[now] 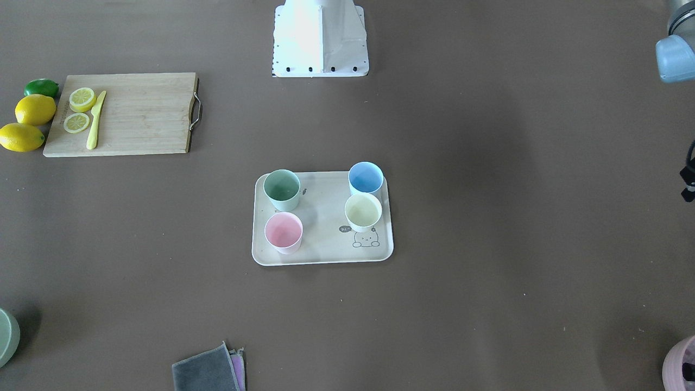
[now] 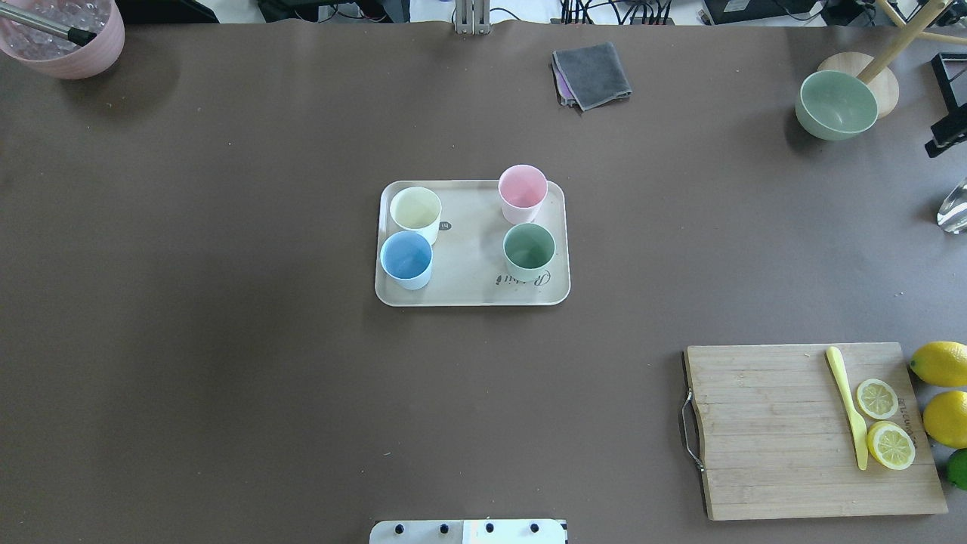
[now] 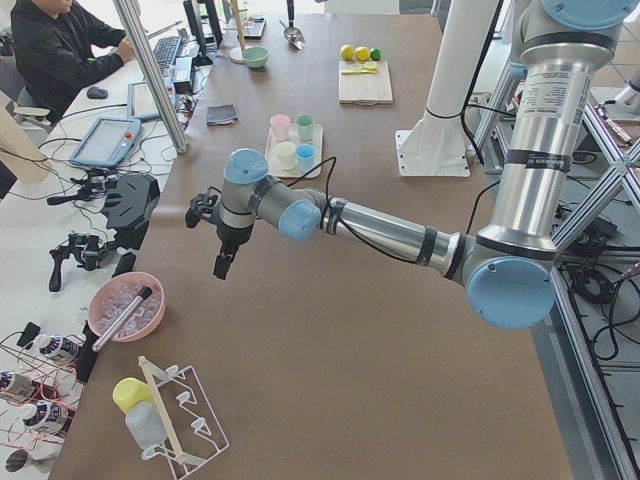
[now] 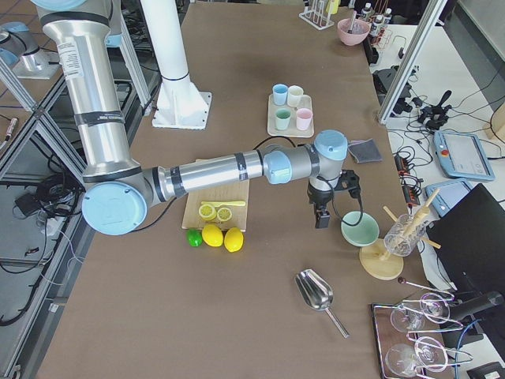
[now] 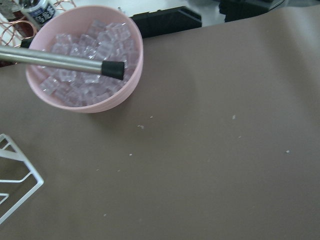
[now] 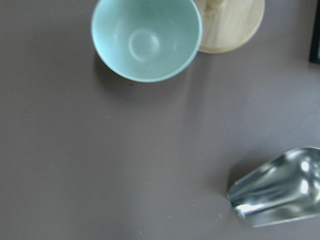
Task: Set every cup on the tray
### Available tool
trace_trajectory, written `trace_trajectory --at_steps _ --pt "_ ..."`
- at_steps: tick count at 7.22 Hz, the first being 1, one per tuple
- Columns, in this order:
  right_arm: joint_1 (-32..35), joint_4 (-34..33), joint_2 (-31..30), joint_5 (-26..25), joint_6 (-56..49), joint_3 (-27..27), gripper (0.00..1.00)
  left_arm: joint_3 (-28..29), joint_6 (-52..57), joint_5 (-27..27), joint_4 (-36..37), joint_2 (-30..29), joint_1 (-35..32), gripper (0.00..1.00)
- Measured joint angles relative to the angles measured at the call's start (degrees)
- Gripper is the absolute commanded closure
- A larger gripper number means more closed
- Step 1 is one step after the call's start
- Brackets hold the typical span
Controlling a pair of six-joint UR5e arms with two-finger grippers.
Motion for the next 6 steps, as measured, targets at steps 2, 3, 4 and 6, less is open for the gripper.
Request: trace_trajectory --at_steps 2,3,4,6 --pt "5.8 -2.9 -5.8 0.7 -10.0 0.3 0.00 1.8 4.1 -5.7 0.0 3.1 -3.5 0.02" --pt "7.7 -3.3 -7.9 1.3 -11.2 0.4 0.00 2.3 4.4 -7.4 -0.2 4.2 -4.0 0.02" --pt "9.2 -3.5 -8.9 1.9 -11.3 0.4 0.00 2.4 4.4 -8.1 -0.4 5.1 -4.2 0.02" --pt "10.1 -3.6 -9.3 2.2 -11.2 0.1 0.00 1.8 4.3 -8.6 -0.5 7.1 -4.7 0.02"
